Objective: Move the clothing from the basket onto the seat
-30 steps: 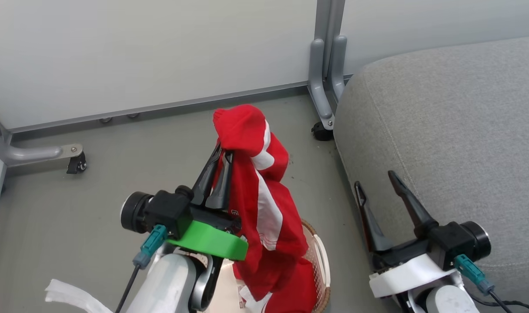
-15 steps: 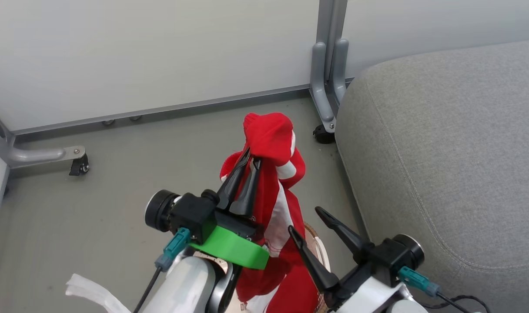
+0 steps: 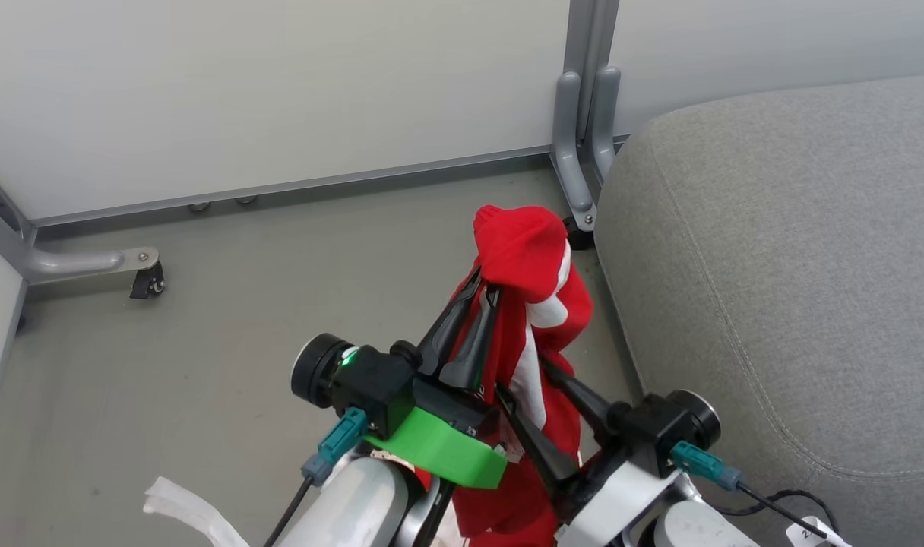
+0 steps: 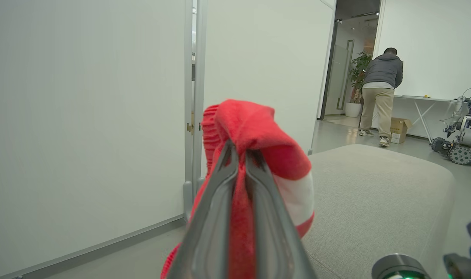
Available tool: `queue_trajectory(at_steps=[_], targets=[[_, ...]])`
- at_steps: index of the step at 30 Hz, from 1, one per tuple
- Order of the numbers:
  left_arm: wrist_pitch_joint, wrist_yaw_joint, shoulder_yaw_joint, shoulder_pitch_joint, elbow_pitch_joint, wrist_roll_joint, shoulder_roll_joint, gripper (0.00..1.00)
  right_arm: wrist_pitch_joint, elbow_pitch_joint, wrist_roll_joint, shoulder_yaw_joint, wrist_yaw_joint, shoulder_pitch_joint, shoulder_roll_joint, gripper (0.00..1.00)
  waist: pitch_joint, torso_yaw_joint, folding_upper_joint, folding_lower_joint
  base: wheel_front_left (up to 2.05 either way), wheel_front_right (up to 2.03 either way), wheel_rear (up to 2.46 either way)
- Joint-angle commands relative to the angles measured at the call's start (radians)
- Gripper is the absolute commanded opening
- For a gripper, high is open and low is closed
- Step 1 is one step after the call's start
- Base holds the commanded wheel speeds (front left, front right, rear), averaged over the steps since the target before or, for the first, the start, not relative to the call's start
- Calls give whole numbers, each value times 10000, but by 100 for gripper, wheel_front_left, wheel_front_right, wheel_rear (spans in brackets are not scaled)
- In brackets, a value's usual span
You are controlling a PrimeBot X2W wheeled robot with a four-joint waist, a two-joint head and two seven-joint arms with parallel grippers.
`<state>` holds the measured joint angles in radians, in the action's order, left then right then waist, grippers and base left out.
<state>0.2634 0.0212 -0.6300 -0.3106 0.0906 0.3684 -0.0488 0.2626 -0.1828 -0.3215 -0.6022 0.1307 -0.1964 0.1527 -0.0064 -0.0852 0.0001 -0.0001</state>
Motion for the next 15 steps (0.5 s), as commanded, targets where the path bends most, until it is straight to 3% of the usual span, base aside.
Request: queue_trajectory(at_steps=[1, 15], targets=[[-21, 48, -31, -151, -63, 36, -30, 0, 35, -78, -85, -134, 1, -84, 77, 0, 6, 34, -1, 1, 0, 0, 0], [-80, 306, 28, -105, 234, -107, -322, 0, 35, -34, -287, -38, -1, 90, 216, 0, 150, -85, -1, 1, 0, 0, 0]])
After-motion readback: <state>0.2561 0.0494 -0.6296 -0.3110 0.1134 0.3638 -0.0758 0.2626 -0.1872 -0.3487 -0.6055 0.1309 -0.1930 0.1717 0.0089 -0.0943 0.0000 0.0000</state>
